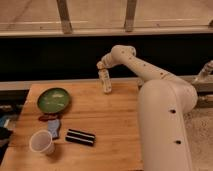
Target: Stand the bottle upright
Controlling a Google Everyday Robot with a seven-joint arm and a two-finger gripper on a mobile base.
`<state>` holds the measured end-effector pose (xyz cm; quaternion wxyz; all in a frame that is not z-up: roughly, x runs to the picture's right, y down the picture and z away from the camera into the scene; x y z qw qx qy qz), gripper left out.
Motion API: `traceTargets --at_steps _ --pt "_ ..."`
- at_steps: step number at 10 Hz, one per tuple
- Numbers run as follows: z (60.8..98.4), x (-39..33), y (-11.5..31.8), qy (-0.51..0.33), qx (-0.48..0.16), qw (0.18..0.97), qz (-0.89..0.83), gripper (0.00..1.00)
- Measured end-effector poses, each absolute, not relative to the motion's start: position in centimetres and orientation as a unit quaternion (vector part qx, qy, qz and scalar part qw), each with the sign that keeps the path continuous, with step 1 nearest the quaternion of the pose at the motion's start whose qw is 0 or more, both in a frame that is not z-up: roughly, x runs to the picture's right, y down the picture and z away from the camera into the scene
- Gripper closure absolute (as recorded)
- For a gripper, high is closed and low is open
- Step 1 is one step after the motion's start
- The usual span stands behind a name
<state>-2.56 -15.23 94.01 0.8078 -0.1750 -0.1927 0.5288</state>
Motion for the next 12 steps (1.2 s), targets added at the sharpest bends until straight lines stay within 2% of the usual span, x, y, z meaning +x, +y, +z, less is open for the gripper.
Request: traceTargets --at_steps 9,10,12 --pt "94.07 -2.47 -15.14 -0.193 -0.176 0.807 0.529 1.0" --pt "94.07 -2.49 -15.13 -0.193 -0.176 0.808 0.529 0.97" --pt "93.95 -2.6 -15.32 -0.194 -0.173 0.81 0.526 0.78"
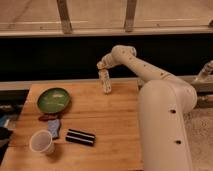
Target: Stand the bottle upright
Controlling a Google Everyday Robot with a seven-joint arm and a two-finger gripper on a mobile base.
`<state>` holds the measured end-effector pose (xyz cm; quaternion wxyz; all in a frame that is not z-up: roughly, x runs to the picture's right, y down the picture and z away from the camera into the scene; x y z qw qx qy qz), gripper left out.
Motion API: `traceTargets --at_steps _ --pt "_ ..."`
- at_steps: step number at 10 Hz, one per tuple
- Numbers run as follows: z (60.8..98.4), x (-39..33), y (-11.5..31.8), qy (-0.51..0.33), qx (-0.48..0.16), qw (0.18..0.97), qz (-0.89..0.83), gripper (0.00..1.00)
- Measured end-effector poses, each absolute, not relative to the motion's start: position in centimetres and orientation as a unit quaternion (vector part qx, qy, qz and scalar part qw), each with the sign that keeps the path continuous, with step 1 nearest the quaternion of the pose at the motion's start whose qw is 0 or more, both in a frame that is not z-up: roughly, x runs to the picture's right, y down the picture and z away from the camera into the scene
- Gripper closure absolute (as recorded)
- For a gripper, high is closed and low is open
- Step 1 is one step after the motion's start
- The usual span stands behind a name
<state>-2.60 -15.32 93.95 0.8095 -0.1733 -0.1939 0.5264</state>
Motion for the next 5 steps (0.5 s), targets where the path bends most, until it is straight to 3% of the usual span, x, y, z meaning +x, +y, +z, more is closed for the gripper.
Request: traceTargets --at_steps 5 --pt "93.65 -2.72 -16.04 -0.203 -0.162 0.809 0.528 0.29"
